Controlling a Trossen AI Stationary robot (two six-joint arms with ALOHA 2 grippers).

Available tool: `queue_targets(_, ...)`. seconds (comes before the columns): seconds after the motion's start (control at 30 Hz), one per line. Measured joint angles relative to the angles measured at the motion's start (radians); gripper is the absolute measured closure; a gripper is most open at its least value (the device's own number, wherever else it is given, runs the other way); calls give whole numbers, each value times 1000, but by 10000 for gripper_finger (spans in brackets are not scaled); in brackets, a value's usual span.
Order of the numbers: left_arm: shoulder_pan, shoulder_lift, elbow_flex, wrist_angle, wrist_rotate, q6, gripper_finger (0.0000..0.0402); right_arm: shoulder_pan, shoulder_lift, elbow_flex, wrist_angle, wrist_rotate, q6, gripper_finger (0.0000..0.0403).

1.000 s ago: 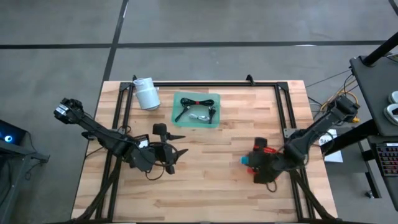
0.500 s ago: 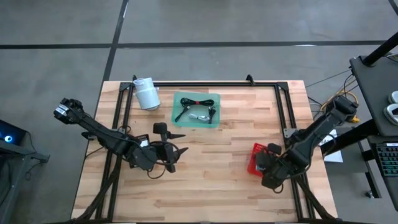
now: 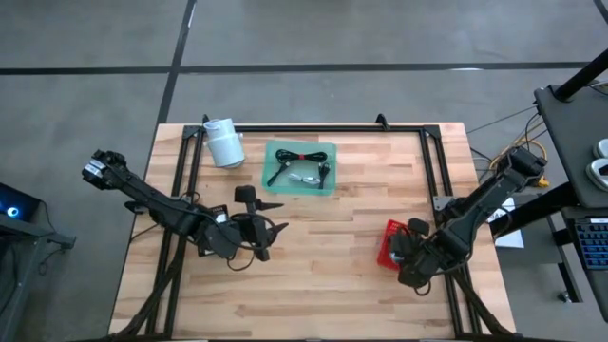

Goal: Pick and place items into bin
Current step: Return to Home Position

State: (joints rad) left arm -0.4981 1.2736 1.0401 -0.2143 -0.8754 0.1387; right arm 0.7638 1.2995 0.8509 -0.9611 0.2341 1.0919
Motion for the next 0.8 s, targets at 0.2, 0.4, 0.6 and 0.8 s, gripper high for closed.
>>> queue_targets(0.2,33,-1,-15,20,1,1,175,0,0,0,54,355,-138,216)
queue_targets(0.4,148,-7,-78,74,74,-6,175,-4,-2,-34,306,669,-498,230)
queue_targets(0.6,232,-16,-238,358,248,29,175,-108,-6,-148,811,550,-934,260)
queue_targets(0.8,252,-16,-423,743,356,127,176,-270,-7,-321,1332,308,-1239,295)
